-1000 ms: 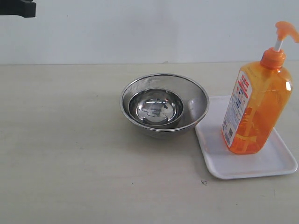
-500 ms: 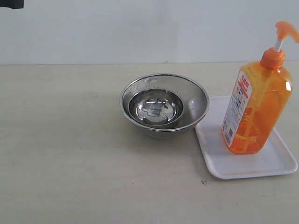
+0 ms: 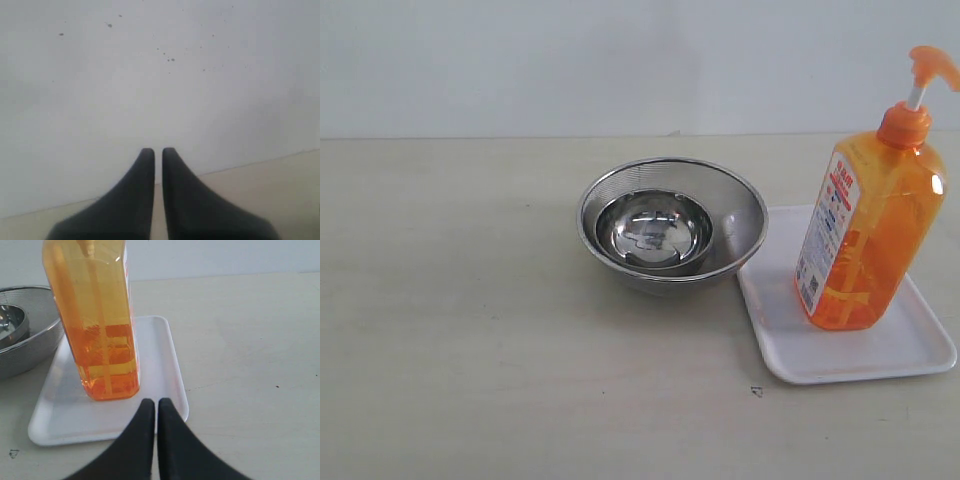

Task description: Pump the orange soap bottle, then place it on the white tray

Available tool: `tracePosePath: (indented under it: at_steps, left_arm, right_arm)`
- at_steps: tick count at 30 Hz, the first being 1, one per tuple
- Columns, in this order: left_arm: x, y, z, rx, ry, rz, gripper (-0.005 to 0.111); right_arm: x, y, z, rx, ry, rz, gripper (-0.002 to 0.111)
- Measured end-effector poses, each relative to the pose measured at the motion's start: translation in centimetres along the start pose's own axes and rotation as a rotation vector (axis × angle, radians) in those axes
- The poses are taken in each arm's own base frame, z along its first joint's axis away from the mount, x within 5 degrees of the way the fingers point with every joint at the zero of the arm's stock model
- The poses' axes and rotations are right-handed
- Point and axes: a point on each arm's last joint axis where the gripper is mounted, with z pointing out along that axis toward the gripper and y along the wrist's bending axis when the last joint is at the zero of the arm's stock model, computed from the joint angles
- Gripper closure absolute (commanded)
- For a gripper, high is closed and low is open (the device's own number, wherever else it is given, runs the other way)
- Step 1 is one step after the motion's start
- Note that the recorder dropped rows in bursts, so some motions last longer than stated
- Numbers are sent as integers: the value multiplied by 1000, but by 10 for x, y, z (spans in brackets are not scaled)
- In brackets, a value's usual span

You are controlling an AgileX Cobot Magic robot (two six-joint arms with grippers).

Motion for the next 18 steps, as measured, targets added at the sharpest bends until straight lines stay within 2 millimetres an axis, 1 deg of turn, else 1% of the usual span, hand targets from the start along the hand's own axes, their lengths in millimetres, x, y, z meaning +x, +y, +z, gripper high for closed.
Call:
tracePosePath:
  at_steps: [3,8,11,12,13,14,16,18]
  left_arm:
    - [10,-1,-24,-5,-26,-43,102]
    - [29,-2,-53,-10,-53,-140,102]
    - [42,-4,-62,-8,-48,-210,102]
    - [53,-6,-66,-6,-29,-275,102]
    - [59,-7,-67,-3,-18,-308,102]
    - [70,-10,-69,6,5,-345,102]
    - [87,-16,-71,42,43,-381,102]
    - [99,-21,-72,74,73,-390,102]
  right_arm:
    - [0,0,0,0,0,0,108]
    - [0,0,0,0,0,0,108]
    - [0,0,0,0,0,0,108]
    - [0,0,0,0,0,0,108]
    - [0,0,0,0,0,0,108]
    - [0,0,0,0,0,0,108]
    - [0,0,0,0,0,0,108]
    - [0,0,0,0,0,0,108]
